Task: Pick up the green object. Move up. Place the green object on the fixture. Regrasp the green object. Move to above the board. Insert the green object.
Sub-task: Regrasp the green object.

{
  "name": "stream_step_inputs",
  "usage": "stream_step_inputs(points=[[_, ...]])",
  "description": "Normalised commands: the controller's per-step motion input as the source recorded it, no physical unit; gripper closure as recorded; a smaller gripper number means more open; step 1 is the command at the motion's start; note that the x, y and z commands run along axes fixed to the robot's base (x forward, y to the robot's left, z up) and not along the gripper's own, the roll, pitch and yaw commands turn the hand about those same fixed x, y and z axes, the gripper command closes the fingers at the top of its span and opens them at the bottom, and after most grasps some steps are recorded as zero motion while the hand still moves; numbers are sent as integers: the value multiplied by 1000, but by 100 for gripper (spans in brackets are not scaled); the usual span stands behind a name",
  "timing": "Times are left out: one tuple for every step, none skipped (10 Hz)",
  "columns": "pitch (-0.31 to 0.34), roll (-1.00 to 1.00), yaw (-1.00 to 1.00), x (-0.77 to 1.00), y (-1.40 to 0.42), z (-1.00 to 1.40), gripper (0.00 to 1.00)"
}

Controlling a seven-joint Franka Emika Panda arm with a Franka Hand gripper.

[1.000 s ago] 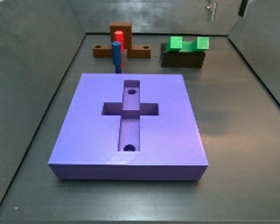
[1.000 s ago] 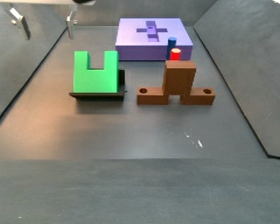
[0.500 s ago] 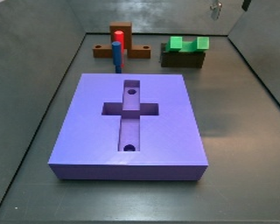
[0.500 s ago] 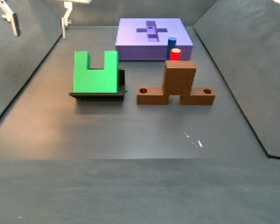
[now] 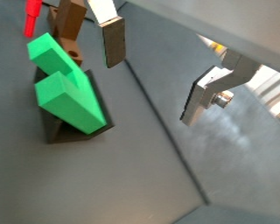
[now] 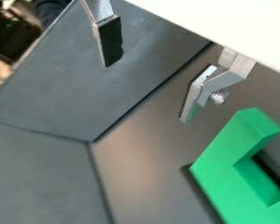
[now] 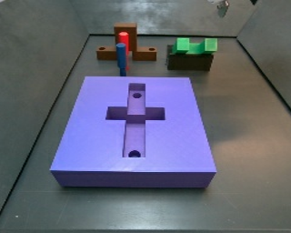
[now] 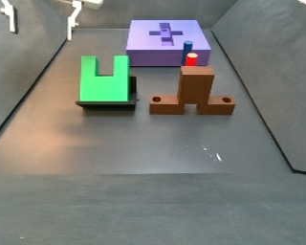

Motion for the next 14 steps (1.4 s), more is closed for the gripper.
stream_step_inputs(points=[[40,1000,286,40,-37,37,0],[0,1000,194,6,-157,0,0],[0,906,89,0,-149,0,0],[0,0,0,9,0,-31,0],[-57,-149,0,0,-46,-274,0],[-23,-163,0,-14,-77,-351,0],[131,31,-91,-86,-109,-257,0],[477,220,-297,-80,-114,-149,0],[671,249,-380,-51,-71,-80,0],[814,320,-420,0,-60,-89,0],[886,346,-463,0,-57,-57,0],[846,326,-449,0,-97,-111,0],[640,226,-297,-54,-89,-343,0],[383,200,-74,-197,-97,-400,0]])
